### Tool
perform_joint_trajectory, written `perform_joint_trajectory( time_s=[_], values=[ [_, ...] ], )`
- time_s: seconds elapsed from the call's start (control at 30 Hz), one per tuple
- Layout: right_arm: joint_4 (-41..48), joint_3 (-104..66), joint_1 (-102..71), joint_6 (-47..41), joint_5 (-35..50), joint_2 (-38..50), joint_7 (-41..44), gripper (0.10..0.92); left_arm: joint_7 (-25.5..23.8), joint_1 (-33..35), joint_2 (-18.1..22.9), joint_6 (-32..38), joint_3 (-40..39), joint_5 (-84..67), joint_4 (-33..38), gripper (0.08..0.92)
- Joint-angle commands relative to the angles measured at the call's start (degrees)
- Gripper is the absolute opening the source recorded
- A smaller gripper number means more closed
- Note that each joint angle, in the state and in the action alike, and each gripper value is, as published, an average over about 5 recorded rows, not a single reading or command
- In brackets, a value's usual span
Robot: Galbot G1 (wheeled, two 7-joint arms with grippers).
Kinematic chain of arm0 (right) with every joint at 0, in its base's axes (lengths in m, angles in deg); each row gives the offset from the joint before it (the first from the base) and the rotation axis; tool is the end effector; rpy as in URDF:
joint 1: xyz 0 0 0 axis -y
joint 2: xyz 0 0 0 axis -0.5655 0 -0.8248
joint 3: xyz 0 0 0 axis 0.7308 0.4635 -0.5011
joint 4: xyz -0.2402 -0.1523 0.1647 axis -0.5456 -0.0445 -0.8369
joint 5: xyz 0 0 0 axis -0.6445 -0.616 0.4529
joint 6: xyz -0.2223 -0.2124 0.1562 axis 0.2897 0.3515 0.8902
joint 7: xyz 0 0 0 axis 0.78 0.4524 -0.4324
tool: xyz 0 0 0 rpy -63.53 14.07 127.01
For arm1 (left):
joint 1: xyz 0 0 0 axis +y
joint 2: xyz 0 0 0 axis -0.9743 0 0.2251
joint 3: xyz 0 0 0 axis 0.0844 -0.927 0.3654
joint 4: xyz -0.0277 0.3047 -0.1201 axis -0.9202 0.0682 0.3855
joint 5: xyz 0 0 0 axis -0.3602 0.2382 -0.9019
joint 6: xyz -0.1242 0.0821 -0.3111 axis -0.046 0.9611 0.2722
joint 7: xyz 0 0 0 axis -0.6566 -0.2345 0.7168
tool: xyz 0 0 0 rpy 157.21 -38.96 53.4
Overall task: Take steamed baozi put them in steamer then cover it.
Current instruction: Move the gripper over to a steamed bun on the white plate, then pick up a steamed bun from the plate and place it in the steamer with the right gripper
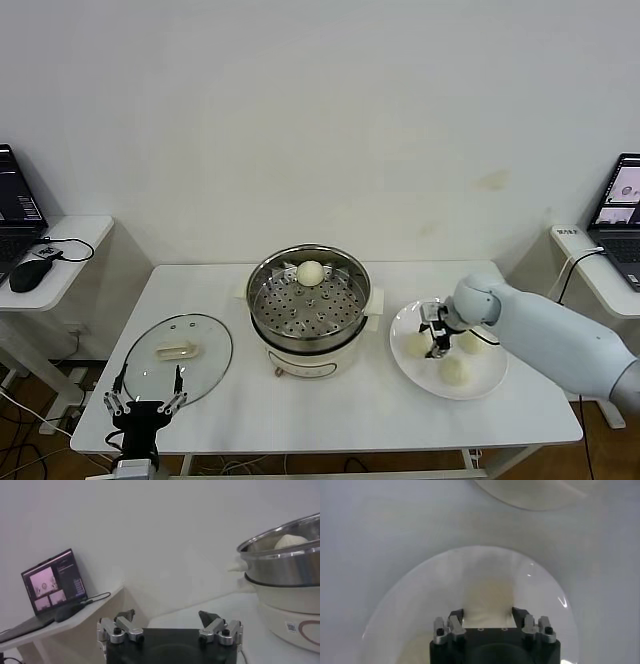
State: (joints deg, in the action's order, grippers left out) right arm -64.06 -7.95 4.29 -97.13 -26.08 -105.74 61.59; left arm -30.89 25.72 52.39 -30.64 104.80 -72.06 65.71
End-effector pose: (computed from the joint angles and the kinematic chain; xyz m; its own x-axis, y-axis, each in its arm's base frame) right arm 0.4864 -0.0821 -0.2103 -0.2402 -0.1475 0.9594 -0.9659 -0.0620 -0.2514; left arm 0.1421 0.0635 -0.2978 -0.9698 -0.2308 0.0784 -0.1829 0.9019 0.3914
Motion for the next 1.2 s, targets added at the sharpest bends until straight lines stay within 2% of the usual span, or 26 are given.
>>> perform_joint_trajectory(
  time_s=[0.03,0.27,0.4,0.53,0.9,1.2],
  values=[
    [-5.16,2.48,10.97,-1.14,7.47,4.74,2.20,0.619,0.03,0.00,-0.06,0.02,0.02,-0.03,0.10,0.823],
    [-12.07,14.28,31.59,-3.76,18.56,8.24,2.72,0.619,0.15,-0.06,-0.32,0.07,-0.02,-0.40,0.23,0.823],
    [-13.41,18.64,39.25,-5.93,25.12,3.77,0.97,0.620,0.18,-0.35,-0.22,0.07,-0.31,-0.46,0.47,0.823],
    [-12.53,18.91,39.14,-8.81,29.21,-4.00,-2.28,0.626,0.15,-0.41,-0.07,0.06,-0.64,-0.40,0.90,0.823],
    [4.71,15.00,27.85,-11.02,29.75,-29.07,-6.84,0.628,0.21,-0.44,1.00,0.18,0.35,-0.12,1.28,0.823],
    [16.68,15.99,22.68,-10.39,27.37,-39.71,-8.26,0.628,0.58,-0.65,0.87,0.98,1.56,0.52,0.72,0.823]
  ],
)
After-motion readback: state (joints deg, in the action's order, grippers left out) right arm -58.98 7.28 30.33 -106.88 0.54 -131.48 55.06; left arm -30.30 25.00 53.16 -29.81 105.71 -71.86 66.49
